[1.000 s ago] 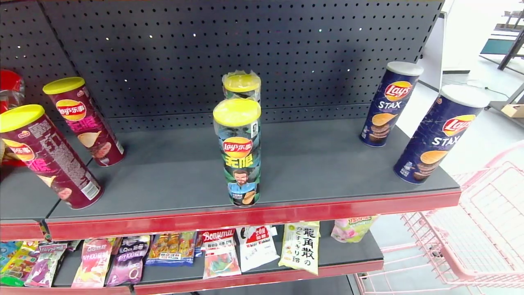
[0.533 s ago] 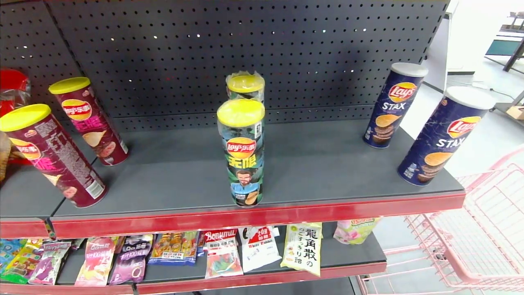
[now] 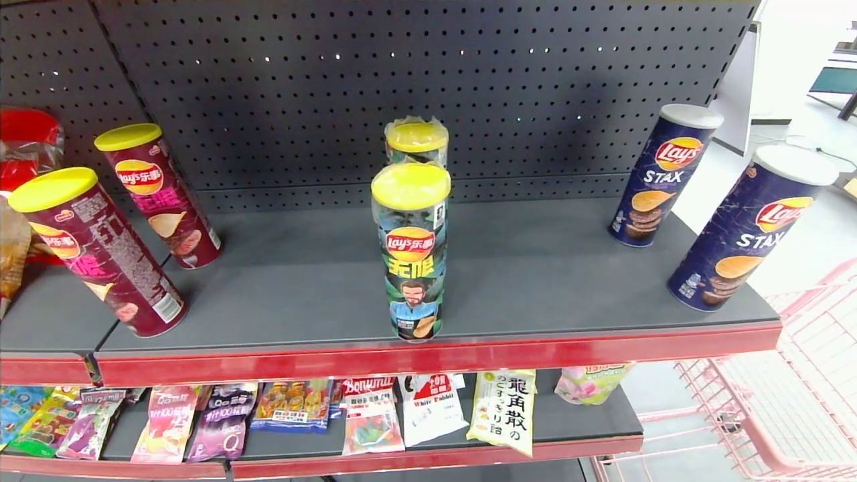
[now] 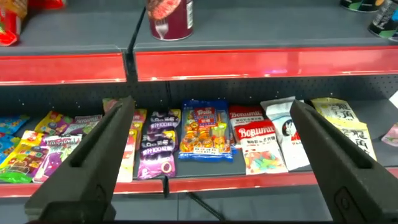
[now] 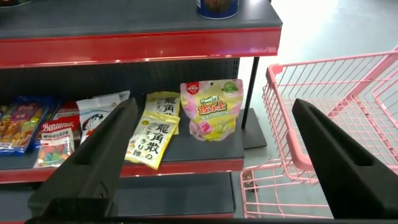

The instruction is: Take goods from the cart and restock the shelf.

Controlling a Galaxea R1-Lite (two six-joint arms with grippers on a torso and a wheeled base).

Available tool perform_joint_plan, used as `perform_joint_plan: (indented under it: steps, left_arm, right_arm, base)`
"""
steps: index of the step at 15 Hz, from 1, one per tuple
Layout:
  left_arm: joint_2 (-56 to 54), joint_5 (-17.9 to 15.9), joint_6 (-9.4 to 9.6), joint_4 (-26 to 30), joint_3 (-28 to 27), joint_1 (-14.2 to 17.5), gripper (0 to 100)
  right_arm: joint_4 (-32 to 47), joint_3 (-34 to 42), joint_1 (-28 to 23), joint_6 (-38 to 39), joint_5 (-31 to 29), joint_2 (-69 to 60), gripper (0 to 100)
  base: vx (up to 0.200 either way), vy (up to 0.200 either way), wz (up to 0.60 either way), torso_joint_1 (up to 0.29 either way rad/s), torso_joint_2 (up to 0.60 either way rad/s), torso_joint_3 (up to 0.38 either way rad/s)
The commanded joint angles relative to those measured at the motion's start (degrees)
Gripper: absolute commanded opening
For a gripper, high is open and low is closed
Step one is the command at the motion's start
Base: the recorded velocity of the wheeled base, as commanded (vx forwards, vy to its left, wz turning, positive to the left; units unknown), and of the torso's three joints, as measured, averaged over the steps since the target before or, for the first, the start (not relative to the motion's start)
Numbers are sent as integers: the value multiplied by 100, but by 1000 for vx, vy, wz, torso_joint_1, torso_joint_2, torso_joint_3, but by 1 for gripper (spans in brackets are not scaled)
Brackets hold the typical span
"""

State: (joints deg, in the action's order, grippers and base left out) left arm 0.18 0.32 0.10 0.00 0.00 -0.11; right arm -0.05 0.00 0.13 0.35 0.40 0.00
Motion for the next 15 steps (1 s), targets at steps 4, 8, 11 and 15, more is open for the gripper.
perform_joint_plan:
  steps: [4,8,11,15]
  left_arm:
    - [8,3,-1,0,0,-7,100]
    - [8,-5,-1,0,0,-7,100]
    - [8,3,-1,0,0,-7,100]
    - [8,3,-1,0,0,-7,100]
  right_arm:
    - [-4,0,-5,17,4,0,100]
    - [-4,0,-5,26,4,0,100]
    - [-4,0,-5,17,4,0,100]
    - [-4,0,-5,17,4,0,100]
  base:
    - [0,0,0,0,0,0]
    - [0,200,0,-3,2,0]
    - [0,200,0,7,9,1]
    - [0,0,0,0,0,0]
